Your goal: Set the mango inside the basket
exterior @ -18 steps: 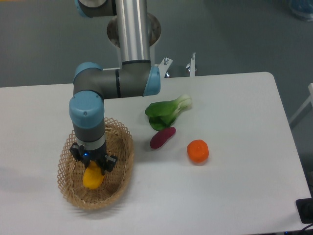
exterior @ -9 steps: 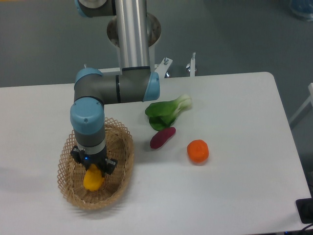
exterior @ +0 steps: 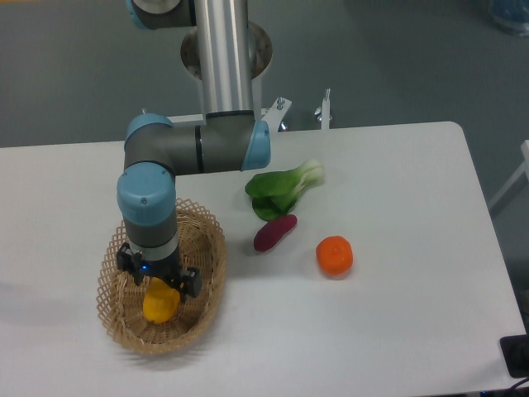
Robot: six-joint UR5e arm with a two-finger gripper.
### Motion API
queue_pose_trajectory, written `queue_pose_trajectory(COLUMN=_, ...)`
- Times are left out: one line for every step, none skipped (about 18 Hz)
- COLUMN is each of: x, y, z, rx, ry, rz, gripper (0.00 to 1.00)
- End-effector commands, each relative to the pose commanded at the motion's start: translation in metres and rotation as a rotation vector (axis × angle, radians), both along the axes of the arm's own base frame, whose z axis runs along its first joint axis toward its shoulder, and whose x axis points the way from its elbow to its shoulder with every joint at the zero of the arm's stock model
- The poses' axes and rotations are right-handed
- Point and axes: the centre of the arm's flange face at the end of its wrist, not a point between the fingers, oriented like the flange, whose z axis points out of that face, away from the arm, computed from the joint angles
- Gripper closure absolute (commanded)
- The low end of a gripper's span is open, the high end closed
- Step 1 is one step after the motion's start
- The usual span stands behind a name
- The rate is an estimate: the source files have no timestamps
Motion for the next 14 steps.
queue_pose_trajectory(x=0.000, y=0.000, z=0.002, rx=0.003, ry=0.004, rz=-0.004, gripper=0.00)
queue_pose_trajectory(x=-0.002, y=-0.001, z=0.005, rx=0.002, ry=0.017, rz=-0.004, gripper=0.00)
queue_pose_trajectory(x=-0.003, y=-0.003, z=0.011, rx=0.000, ry=0.039, rz=0.000, gripper=0.00)
queue_pose_trajectory(x=-0.006, y=-0.006, z=0.017, rx=-0.001, ry=0.060, rz=0.005, gripper=0.00)
queue_pose_trajectory(x=-0.007, y=-0.007, z=0.023, rx=0.004, ry=0.070, rz=0.007, gripper=0.00)
queue_pose_trajectory(x=-0.010, y=-0.010, z=0.029, rx=0.010, ry=0.077, rz=0.006, gripper=0.00)
queue_pose_trajectory(x=-0.014, y=-0.013, z=0.037, rx=0.013, ry=0.081, rz=0.003, gripper=0.00)
queue_pose_trajectory(x=-0.016, y=-0.016, z=0.042, rx=0.014, ry=0.084, rz=-0.001, gripper=0.00)
queue_pose_trajectory(x=-0.020, y=-0.019, z=0.047, rx=0.019, ry=0.088, rz=0.001, gripper=0.00)
queue_pose_trajectory(x=-0.021, y=-0.020, z=0.050, rx=0.021, ry=0.093, rz=-0.001, gripper=0.00)
queue_pose_trajectory(x=-0.023, y=-0.020, z=0.051, rx=0.022, ry=0.096, rz=-0.006, gripper=0.00)
queue_pose_trajectory(x=-0.027, y=-0.021, z=0.051, rx=0.018, ry=0.104, rz=-0.009, gripper=0.00)
queue_pose_trajectory(x=-0.031, y=-0.023, z=0.052, rx=0.012, ry=0.114, rz=-0.011, gripper=0.00)
queue_pose_trajectory(x=-0.034, y=-0.025, z=0.057, rx=0.016, ry=0.125, rz=-0.014, gripper=0.00)
